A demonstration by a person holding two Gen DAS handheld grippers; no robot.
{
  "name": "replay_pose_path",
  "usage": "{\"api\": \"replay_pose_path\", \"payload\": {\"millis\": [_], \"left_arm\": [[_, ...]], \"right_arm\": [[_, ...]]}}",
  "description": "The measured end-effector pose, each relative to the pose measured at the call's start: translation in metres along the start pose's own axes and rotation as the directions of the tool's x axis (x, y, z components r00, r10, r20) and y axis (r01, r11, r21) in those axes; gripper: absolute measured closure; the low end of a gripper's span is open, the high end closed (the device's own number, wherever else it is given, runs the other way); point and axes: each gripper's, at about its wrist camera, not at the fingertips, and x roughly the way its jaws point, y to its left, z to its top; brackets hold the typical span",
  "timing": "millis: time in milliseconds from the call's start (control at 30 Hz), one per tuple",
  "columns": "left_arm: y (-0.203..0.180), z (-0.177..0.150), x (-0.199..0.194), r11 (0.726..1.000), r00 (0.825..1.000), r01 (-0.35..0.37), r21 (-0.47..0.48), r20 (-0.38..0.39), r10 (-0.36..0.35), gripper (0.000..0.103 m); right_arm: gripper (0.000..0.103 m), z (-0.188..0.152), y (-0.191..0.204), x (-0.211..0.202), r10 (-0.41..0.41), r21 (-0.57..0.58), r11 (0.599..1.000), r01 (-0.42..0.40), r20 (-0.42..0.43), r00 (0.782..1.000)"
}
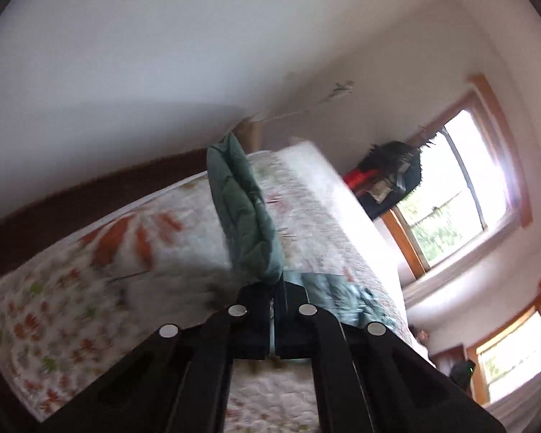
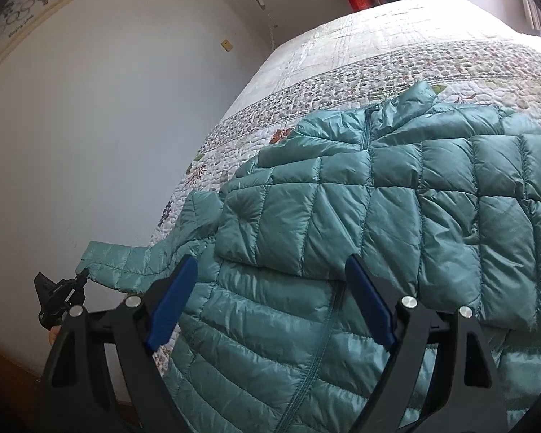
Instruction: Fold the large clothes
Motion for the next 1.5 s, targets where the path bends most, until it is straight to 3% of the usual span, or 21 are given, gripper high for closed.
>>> {"api": "replay_pose_path", "payload": {"millis": [100,233,467,567,733,900,1000,1100,1233,1333,1433,1500], "left_arm": [[-0.067,0.004,0.020,0.989,0.996,0.085,0.125,-0.038,-0.081,0.103],[-0.146,-0.008,0.058,0.949,0.980,0.182,0.257,-0.126,-0.153,0.103],[-0.234,-0.082,0.132,0.851,0.933,0.289,0.438,-0.330,-0.147,0.103],[-0.251,-0.122,0.168,0.815,0.899,0.326,0.479,-0.423,-0.111,0.103],[-0.255,-0.186,0.224,0.780,0.822,0.377,0.499,-0.568,-0.034,0.103],[-0.240,-0.220,0.260,0.782,0.754,0.398,0.479,-0.657,0.019,0.102],[-0.230,-0.220,0.272,0.795,0.731,0.409,0.447,-0.682,0.007,0.100],[-0.225,-0.216,0.268,0.815,0.720,0.423,0.397,-0.693,-0.036,0.092],[-0.222,-0.205,0.259,0.820,0.719,0.440,0.366,-0.691,-0.077,0.084],[-0.224,-0.198,0.250,0.818,0.725,0.456,0.351,-0.680,-0.112,0.067],[-0.222,-0.191,0.244,0.822,0.732,0.449,0.351,-0.672,-0.113,0.066],[-0.219,-0.185,0.233,0.826,0.738,0.449,0.341,-0.663,-0.127,0.066]], "right_arm": [[0.019,0.005,-0.002,-0.006,0.029,0.050,0.998,-0.030,0.017,0.999],[0.019,0.008,-0.009,-0.015,0.058,0.111,0.992,-0.062,0.037,0.998],[0.019,0.013,-0.030,-0.023,0.123,0.221,0.967,-0.130,0.047,0.991],[0.019,0.016,-0.042,-0.020,0.170,0.269,0.947,-0.173,0.034,0.985],[0.018,0.025,-0.057,0.001,0.222,0.322,0.923,-0.209,-0.006,0.975],[0.018,0.033,-0.059,0.045,0.278,0.351,0.908,-0.228,-0.096,0.956],[0.018,0.037,-0.058,0.068,0.266,0.352,0.914,-0.204,-0.137,0.954],[0.022,0.041,-0.055,0.080,0.261,0.342,0.919,-0.196,-0.156,0.953],[0.056,0.045,-0.050,0.091,0.280,0.331,0.920,-0.208,-0.188,0.941],[0.066,0.046,-0.040,0.097,0.267,0.294,0.935,-0.198,-0.215,0.939],[0.091,0.049,-0.032,0.094,0.232,0.248,0.952,-0.177,-0.211,0.950],[0.093,0.056,-0.029,0.087,0.216,0.240,0.956,-0.170,-0.185,0.959]]}}
